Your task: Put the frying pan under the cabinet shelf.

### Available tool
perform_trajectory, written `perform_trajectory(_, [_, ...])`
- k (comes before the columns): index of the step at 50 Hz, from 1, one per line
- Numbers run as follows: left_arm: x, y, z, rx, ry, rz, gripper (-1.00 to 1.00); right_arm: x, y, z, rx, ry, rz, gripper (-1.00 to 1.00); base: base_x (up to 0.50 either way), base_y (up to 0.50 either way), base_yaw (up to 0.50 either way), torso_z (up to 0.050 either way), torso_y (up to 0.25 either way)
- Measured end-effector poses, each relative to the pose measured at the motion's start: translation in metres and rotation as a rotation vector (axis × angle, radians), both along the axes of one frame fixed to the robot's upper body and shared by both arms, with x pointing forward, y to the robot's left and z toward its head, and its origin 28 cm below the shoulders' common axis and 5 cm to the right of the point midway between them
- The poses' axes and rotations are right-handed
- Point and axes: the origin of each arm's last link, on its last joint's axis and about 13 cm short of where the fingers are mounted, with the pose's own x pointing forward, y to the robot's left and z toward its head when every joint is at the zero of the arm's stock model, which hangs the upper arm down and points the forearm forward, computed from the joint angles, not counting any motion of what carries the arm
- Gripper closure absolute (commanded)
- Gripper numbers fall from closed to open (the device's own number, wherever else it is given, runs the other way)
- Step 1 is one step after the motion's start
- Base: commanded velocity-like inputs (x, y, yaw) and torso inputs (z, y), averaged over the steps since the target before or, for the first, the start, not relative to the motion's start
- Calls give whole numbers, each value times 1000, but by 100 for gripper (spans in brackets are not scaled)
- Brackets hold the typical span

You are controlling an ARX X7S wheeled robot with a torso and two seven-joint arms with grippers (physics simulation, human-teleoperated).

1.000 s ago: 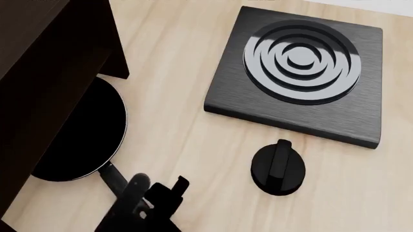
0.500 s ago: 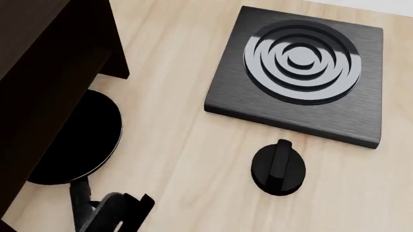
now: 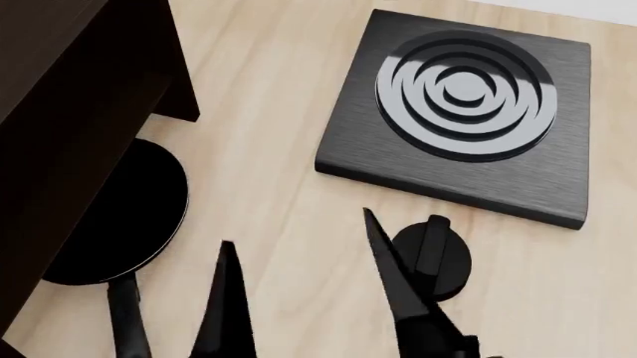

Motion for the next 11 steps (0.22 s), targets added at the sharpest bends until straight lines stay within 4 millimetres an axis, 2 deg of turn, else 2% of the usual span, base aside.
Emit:
perform_trajectory(7, [3, 0, -1, -3, 4, 0, -100, -24, -33, -4, 123, -70, -306, -100, 0, 0, 0, 0, 0])
perform_trajectory(11, [4, 0, -3, -5, 12, -4, -100, -35, -45, -10, 145, -78, -428, -100, 0, 0, 0, 0, 0])
